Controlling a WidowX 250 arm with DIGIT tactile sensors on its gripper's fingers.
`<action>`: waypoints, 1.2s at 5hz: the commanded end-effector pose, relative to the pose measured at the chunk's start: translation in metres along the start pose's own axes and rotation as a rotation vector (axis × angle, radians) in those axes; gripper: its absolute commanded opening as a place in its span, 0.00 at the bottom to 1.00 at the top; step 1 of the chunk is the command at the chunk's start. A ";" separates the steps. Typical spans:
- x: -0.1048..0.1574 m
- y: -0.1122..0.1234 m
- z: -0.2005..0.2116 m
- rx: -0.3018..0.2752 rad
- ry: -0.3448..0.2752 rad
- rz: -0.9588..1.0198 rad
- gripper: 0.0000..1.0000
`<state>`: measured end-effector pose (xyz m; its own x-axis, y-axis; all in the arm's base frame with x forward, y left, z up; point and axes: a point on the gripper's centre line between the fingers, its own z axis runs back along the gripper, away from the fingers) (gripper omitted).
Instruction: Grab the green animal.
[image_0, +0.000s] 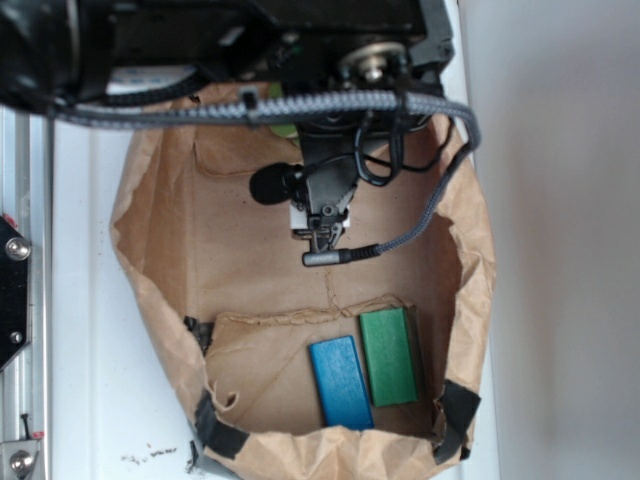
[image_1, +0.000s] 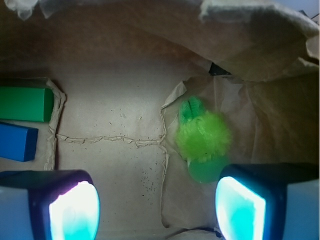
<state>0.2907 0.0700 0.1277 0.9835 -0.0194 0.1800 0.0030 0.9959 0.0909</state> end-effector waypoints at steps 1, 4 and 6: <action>0.006 0.000 0.012 0.010 -0.036 -0.014 1.00; 0.008 0.009 -0.011 0.049 -0.060 -0.046 1.00; 0.010 0.014 -0.024 0.068 -0.075 -0.068 1.00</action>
<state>0.3013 0.0815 0.0944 0.9741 -0.0907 0.2071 0.0581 0.9857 0.1581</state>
